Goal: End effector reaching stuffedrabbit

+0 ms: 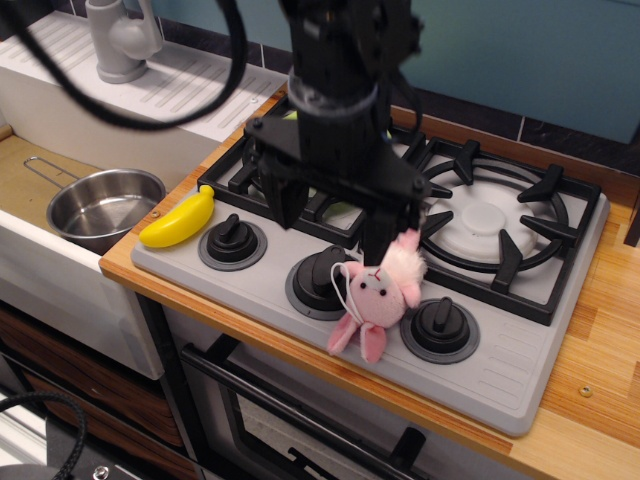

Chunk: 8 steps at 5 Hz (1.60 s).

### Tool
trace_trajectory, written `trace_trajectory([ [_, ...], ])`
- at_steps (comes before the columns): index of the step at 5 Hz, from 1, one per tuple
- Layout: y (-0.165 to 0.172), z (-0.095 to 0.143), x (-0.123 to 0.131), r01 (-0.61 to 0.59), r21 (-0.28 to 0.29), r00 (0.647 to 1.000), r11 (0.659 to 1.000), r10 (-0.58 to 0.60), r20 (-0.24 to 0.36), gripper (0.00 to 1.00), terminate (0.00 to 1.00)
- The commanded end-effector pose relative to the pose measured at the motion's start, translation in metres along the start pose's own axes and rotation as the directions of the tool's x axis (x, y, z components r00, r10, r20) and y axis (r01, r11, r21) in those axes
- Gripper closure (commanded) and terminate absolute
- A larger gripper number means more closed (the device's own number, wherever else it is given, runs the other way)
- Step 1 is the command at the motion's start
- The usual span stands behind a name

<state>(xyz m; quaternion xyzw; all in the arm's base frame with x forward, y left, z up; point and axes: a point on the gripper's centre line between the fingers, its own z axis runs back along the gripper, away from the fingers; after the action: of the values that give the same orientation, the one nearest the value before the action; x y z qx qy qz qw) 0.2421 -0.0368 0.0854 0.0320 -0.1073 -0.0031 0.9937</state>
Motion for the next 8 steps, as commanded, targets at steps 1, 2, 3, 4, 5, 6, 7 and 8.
trace_trajectory([
  [1,-0.005,-0.017,-0.006,0.004,-0.016,0.995,1.000,-0.002,0.099,0.00,0.00],
  [2,-0.003,-0.025,-0.021,0.004,-0.015,0.993,1.000,-0.002,0.115,0.00,0.00],
  [3,-0.005,-0.036,-0.028,0.003,-0.037,0.991,0.999,0.002,0.132,0.00,0.00],
  [4,-0.009,-0.047,-0.032,0.002,-0.047,0.988,0.999,0.005,0.153,0.00,0.00],
  [5,-0.019,-0.053,-0.027,-0.011,-0.039,0.986,0.999,0.018,0.167,0.00,0.00],
  [6,-0.025,-0.059,-0.015,-0.016,-0.028,0.987,0.999,0.021,0.161,0.00,0.00],
  [7,-0.029,-0.059,-0.012,-0.007,-0.031,0.988,0.999,0.011,0.154,0.00,0.00],
  [8,-0.033,-0.057,-0.008,0.001,-0.035,0.988,0.999,0.005,0.153,0.00,0.00],
])
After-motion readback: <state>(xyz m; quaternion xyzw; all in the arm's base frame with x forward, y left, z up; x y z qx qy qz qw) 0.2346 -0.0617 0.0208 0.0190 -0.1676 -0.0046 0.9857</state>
